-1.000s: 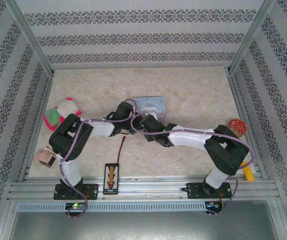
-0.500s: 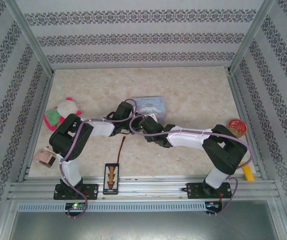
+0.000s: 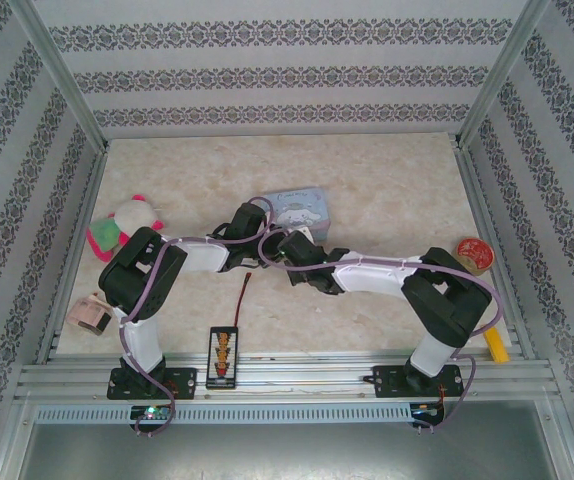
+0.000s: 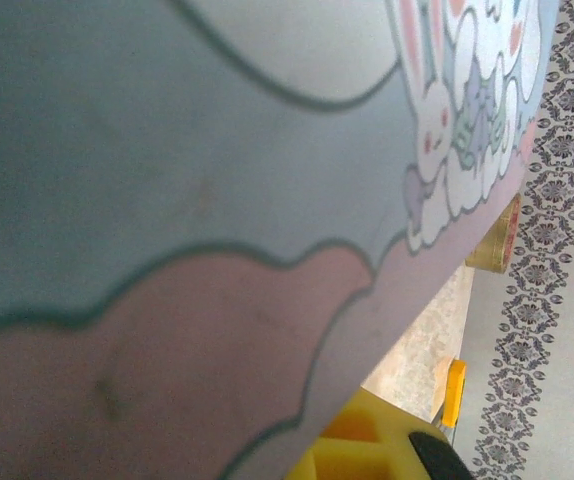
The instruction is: Unlock the padlock with the key
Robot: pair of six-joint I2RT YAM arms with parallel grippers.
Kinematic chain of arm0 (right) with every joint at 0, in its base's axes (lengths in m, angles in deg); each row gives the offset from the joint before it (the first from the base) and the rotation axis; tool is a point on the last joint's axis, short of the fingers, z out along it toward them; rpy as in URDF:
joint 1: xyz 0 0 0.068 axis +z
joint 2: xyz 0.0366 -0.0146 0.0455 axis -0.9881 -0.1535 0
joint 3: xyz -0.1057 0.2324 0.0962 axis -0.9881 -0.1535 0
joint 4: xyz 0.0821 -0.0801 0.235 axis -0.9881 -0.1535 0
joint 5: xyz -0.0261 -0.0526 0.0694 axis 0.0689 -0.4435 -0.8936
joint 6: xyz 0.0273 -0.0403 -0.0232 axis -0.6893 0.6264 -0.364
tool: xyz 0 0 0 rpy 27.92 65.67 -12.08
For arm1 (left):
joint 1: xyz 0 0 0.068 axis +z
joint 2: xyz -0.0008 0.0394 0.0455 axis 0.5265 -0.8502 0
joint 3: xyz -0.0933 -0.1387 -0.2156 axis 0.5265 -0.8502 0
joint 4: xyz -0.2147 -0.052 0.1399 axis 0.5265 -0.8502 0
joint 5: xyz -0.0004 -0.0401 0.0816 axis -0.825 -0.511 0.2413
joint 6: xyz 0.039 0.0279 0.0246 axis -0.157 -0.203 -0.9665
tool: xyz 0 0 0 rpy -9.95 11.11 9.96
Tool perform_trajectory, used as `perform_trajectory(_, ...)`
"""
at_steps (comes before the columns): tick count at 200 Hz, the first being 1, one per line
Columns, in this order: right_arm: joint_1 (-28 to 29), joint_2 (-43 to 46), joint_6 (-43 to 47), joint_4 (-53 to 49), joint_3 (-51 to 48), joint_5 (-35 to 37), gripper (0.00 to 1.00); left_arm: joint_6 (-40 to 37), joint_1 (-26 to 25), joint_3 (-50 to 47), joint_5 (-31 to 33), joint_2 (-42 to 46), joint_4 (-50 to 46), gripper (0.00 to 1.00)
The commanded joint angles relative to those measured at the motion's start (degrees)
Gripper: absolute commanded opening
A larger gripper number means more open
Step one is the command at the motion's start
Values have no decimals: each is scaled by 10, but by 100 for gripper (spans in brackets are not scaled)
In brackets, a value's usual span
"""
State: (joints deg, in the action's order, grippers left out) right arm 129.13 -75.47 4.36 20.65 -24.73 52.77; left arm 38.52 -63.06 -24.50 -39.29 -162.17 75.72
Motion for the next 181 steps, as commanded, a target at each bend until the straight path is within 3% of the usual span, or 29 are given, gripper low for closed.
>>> perform_trajectory(1,-26,14,-6,40,-19,-49,2,4,5,3,-32,-11,-22,0)
perform_trajectory(88,-153,32,-48,215,-83,-311,0,-8,5,6,-43,-13,-40,0)
perform_trajectory(137,-217,6,-121,326,-120,-425,0,-9,5,1,-45,-14,-39,0)
perform_trajectory(181,-240,-46,-188,422,-125,-488,0,-7,5,-4,-46,-14,-36,0)
